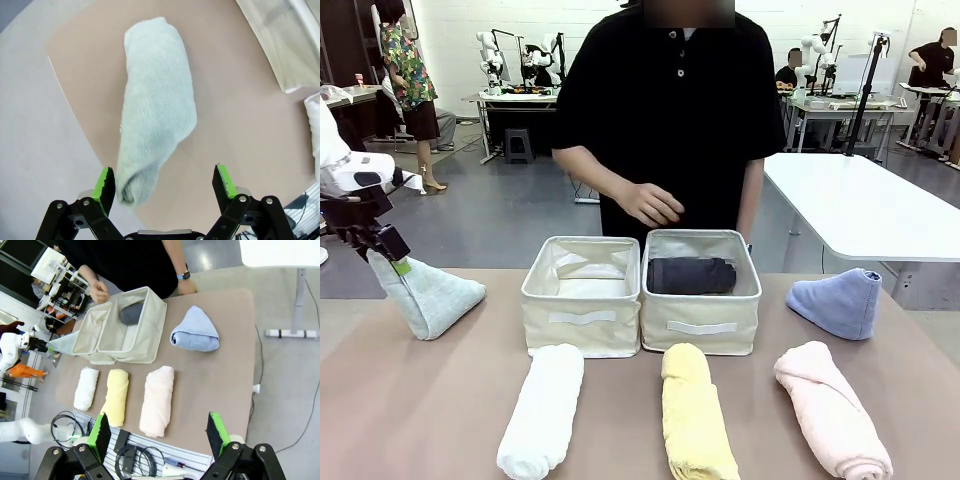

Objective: Sort the towels based on their folding style.
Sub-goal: Pick up one triangle-folded towel and place it in the left Fabric basket.

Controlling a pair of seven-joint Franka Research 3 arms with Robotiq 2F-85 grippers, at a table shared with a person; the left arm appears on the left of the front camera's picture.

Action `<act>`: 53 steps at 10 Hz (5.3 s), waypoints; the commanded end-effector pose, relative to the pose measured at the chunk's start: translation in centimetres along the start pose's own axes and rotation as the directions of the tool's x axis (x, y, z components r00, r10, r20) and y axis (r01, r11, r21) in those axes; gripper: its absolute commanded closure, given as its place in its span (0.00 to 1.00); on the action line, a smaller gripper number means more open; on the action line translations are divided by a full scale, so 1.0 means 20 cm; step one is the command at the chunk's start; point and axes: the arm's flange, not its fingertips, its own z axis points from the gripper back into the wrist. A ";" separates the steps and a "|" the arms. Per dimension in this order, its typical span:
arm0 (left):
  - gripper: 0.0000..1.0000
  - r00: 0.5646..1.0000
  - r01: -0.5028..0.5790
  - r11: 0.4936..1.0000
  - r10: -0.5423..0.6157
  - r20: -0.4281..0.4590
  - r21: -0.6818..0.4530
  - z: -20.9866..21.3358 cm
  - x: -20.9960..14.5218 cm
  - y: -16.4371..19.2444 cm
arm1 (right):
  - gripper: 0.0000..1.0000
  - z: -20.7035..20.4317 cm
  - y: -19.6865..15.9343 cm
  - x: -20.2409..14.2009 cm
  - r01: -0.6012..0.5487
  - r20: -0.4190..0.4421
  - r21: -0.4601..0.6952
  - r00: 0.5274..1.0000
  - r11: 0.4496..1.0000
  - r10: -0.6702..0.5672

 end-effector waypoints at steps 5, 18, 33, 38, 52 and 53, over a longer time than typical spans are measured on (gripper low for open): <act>0.55 1.000 -0.002 0.999 0.002 -0.004 0.039 -0.06 0.06 0.05 | 0.00 -0.01 0.00 0.00 -0.014 0.008 0.022 1.000 1.000 0.014; 1.00 0.971 0.207 0.945 -0.230 -0.064 -0.254 0.76 -0.07 -0.18 | 0.00 -0.01 0.00 0.00 -0.014 0.008 0.022 1.000 1.000 0.014; 0.83 0.902 0.413 0.841 -0.431 0.027 -0.349 1.86 -1.31 0.01 | 0.00 -0.01 0.00 0.00 -0.014 0.008 0.022 1.000 1.000 0.014; 0.83 0.931 0.360 0.854 -0.355 0.086 -0.376 1.82 -1.37 0.10 | 0.00 -0.01 0.00 0.00 -0.014 0.008 0.022 1.000 1.000 0.014; 0.83 0.878 0.474 0.860 -0.478 0.025 -0.188 1.18 -0.23 -0.58 | 0.00 -0.01 0.00 0.00 -0.014 0.008 0.022 1.000 1.000 0.014; 0.83 0.886 0.456 0.871 -0.463 0.008 -0.182 1.16 -0.22 -0.60 | 0.00 -0.01 0.00 0.00 -0.014 0.008 0.022 1.000 1.000 0.014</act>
